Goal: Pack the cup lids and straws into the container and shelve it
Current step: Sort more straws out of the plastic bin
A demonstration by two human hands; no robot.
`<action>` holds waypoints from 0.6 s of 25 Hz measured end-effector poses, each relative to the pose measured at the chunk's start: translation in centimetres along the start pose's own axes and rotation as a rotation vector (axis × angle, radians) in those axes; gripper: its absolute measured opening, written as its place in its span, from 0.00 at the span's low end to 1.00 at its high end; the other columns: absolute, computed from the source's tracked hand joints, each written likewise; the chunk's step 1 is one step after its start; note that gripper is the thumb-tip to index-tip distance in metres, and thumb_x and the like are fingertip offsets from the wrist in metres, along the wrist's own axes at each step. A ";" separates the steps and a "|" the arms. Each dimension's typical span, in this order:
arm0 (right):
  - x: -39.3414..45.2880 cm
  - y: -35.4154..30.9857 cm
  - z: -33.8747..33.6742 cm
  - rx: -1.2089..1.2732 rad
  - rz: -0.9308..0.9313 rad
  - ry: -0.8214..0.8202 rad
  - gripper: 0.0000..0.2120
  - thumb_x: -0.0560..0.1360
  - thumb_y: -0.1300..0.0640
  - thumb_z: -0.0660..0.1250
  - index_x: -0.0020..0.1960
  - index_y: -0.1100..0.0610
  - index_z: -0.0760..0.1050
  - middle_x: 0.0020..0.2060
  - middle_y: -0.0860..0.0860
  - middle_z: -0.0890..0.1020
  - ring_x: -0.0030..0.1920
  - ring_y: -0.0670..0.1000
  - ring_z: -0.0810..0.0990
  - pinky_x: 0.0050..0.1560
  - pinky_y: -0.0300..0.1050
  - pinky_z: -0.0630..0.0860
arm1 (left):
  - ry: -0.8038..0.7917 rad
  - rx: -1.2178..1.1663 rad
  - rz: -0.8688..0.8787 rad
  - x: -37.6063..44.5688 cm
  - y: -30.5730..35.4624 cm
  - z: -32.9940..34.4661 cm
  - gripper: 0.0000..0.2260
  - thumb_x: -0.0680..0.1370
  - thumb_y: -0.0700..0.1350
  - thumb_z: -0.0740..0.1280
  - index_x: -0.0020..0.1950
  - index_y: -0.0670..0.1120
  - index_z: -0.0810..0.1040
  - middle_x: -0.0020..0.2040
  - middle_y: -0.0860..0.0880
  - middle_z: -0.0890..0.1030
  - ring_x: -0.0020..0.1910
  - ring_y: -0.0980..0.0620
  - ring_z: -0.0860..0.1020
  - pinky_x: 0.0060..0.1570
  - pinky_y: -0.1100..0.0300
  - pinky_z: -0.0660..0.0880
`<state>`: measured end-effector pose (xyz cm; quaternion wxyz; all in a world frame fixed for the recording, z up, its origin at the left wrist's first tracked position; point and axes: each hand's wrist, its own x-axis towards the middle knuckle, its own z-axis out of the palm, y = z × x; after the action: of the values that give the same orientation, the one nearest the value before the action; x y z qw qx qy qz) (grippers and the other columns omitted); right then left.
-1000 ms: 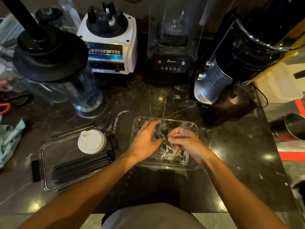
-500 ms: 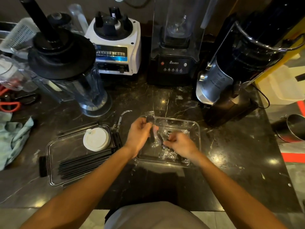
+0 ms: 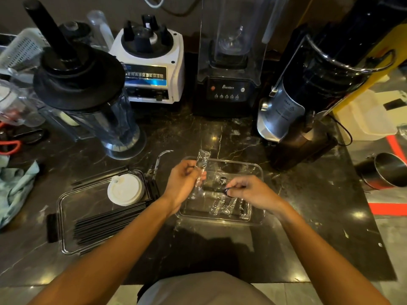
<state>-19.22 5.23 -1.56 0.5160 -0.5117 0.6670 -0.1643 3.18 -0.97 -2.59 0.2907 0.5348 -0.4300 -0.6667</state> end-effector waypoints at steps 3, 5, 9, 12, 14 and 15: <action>-1.2 -1.0 -1.7 0.148 -0.026 -0.042 0.05 0.79 0.60 0.72 0.50 0.52 0.86 0.46 0.58 0.86 0.40 0.49 0.82 0.45 0.41 0.76 | -0.050 0.067 -0.023 0.2 0.0 0.9 0.07 0.82 0.39 0.66 0.59 0.44 0.80 0.50 0.46 0.88 0.46 0.56 0.86 0.47 0.64 0.79; -1.3 -1.6 -1.8 0.249 -0.008 -0.026 0.05 0.79 0.60 0.72 0.55 0.55 0.83 0.44 0.63 0.84 0.30 0.48 0.74 0.34 0.40 0.73 | -0.103 0.135 -0.040 0.1 -0.3 1.6 0.06 0.82 0.42 0.67 0.58 0.47 0.81 0.50 0.48 0.87 0.43 0.57 0.85 0.39 0.69 0.76; -0.5 -2.3 -0.5 0.479 0.105 0.127 0.09 0.78 0.63 0.74 0.56 0.63 0.78 0.35 0.55 0.81 0.25 0.47 0.73 0.27 0.41 0.74 | -0.180 0.161 -0.065 0.1 -1.5 2.2 0.08 0.81 0.41 0.70 0.59 0.45 0.81 0.49 0.46 0.87 0.53 0.48 0.86 0.57 0.58 0.79; 0.0 -2.5 0.6 0.654 0.221 0.198 0.10 0.77 0.63 0.74 0.55 0.65 0.77 0.32 0.53 0.78 0.25 0.47 0.75 0.27 0.41 0.77 | -0.197 0.219 -0.046 0.1 -1.9 2.1 0.07 0.80 0.42 0.71 0.57 0.46 0.82 0.50 0.48 0.87 0.53 0.50 0.85 0.59 0.56 0.78; 0.3 -2.5 1.3 0.718 0.296 0.208 0.08 0.78 0.63 0.73 0.53 0.65 0.77 0.33 0.53 0.78 0.27 0.47 0.76 0.28 0.40 0.79 | -0.253 0.238 -0.049 -0.1 -1.8 2.0 0.06 0.81 0.44 0.70 0.57 0.46 0.82 0.51 0.47 0.87 0.53 0.48 0.86 0.60 0.55 0.78; 0.4 -2.5 1.5 0.747 0.325 0.206 0.07 0.78 0.62 0.73 0.53 0.64 0.78 0.34 0.53 0.79 0.28 0.47 0.76 0.29 0.40 0.80 | -0.279 0.246 -0.058 -0.2 -1.8 2.0 0.07 0.81 0.45 0.70 0.58 0.46 0.82 0.52 0.47 0.87 0.54 0.49 0.86 0.60 0.56 0.79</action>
<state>-16.58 4.28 -0.51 0.6161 -0.1582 0.6817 -0.3615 1.46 0.57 -3.96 0.1413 0.4811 -0.5287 -0.6849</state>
